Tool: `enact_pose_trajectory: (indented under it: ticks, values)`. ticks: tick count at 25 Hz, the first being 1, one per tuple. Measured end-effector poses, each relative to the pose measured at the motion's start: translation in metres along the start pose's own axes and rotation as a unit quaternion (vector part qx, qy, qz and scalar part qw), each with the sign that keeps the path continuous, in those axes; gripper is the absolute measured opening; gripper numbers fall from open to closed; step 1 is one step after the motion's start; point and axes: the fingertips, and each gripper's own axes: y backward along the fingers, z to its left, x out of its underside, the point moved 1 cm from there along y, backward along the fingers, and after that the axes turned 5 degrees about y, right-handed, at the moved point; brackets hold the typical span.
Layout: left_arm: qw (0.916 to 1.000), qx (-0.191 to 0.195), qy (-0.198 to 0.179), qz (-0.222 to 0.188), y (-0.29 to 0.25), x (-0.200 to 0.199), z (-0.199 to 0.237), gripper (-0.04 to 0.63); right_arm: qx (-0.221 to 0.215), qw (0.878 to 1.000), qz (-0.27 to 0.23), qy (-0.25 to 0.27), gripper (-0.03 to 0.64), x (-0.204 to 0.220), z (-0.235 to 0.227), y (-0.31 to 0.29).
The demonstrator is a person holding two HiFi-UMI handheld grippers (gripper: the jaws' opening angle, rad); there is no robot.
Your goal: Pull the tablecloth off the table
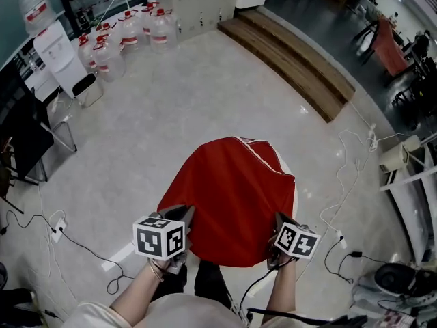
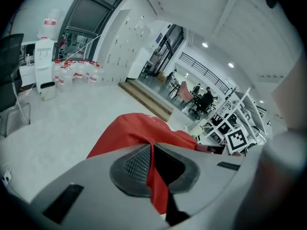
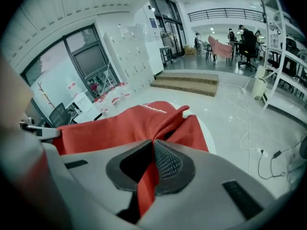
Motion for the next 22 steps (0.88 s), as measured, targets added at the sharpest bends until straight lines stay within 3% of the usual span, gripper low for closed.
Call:
enact_pose_trajectory:
  ticks: [10,16,22]
  values:
    - [0.9970,0.070,-0.025,-0.021,0.015,-0.031,-0.040,0.026,0.012,0.997,-0.071,-0.036,0.038,-0.016,-0.001,0.062]
    - [0.9897,0.129,-0.061,-0.015,0.022,-0.030,-0.072,0.026,0.056,0.992,-0.096,-0.061,0.038,-0.006,-0.009,0.102]
    - [0.9830,0.168,-0.074,0.008,0.027,-0.013,-0.088,0.026,0.094,0.985,-0.117,-0.085,0.038,0.021,-0.013,0.142]
